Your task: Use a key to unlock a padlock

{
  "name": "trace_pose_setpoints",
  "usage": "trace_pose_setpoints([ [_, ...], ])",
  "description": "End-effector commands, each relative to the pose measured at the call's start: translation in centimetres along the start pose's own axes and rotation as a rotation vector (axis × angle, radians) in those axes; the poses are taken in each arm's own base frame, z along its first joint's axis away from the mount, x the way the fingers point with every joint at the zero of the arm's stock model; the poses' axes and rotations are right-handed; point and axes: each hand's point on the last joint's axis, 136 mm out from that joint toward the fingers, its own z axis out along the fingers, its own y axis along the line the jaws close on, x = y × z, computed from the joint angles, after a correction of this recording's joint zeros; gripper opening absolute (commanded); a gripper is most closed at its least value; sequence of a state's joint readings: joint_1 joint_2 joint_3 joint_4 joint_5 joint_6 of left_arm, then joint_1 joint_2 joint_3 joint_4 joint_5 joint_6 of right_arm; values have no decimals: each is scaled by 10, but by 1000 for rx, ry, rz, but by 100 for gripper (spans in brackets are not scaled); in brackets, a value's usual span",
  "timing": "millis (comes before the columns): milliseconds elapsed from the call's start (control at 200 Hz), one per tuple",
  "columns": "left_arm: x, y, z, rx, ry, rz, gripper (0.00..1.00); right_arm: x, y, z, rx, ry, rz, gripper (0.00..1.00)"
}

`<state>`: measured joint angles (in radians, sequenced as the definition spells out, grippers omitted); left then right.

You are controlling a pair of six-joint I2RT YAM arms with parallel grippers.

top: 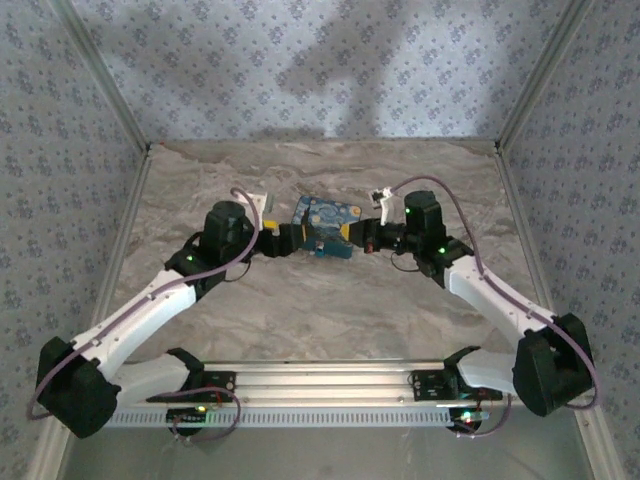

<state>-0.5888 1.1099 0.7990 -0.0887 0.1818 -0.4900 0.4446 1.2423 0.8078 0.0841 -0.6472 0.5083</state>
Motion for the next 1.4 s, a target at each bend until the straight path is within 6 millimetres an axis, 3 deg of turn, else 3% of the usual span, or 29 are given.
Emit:
trace_pose_setpoints([
  [0,7,13,14,-4,-12,-88,87,-12,-17,6,64,-16,36,0],
  [270,41,17,58,81,107,-136,83,-16,-70,35,139,16,146,0],
  [620,67,28,98,113,175,-159,83,-15,-113,76,182,109,183,0],
  [884,78,32,118,119,211,-164,83,-1,-132,88,212,153,209,0],
  [1394,68,45,145,98,202,-148,80,36,-146,81,255,211,281,0],
])
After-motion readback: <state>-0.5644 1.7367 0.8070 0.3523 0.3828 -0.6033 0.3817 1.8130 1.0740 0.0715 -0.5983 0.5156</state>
